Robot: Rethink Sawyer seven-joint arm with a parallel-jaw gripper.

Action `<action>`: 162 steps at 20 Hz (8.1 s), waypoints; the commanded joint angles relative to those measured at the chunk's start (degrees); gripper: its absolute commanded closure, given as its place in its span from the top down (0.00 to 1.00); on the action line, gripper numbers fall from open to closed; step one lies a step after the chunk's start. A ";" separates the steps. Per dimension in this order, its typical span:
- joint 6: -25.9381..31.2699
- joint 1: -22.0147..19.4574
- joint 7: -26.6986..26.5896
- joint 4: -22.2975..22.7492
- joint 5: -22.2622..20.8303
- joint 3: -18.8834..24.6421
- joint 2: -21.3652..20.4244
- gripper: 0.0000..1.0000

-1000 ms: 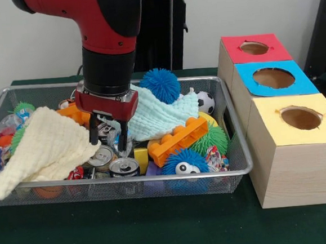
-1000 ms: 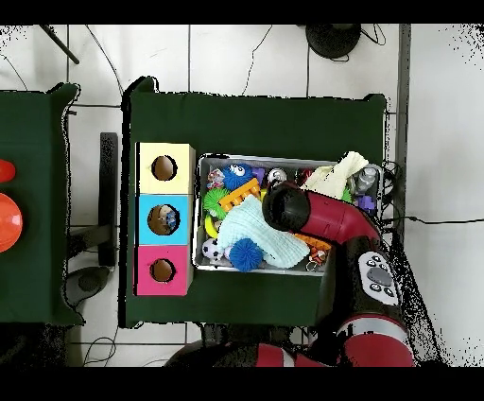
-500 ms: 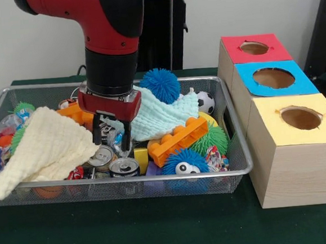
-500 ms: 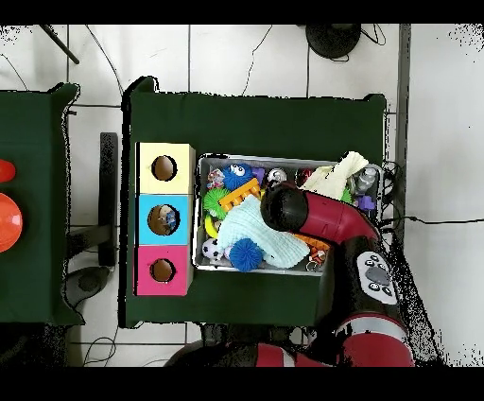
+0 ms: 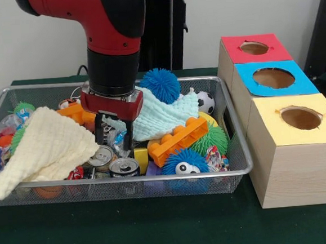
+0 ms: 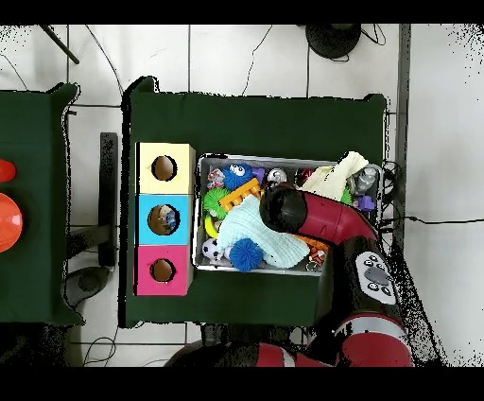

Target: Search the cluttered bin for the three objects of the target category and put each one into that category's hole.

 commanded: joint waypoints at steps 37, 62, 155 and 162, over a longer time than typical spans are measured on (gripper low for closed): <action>-8.11 -5.46 4.81 10.70 -3.21 8.24 2.23 1.00; -29.90 -1.30 10.57 14.70 -3.84 -0.10 11.23 1.00; 13.82 32.54 32.40 1.16 19.98 -10.13 -6.33 0.00; 16.95 34.96 33.00 2.32 20.66 -11.18 -6.37 0.00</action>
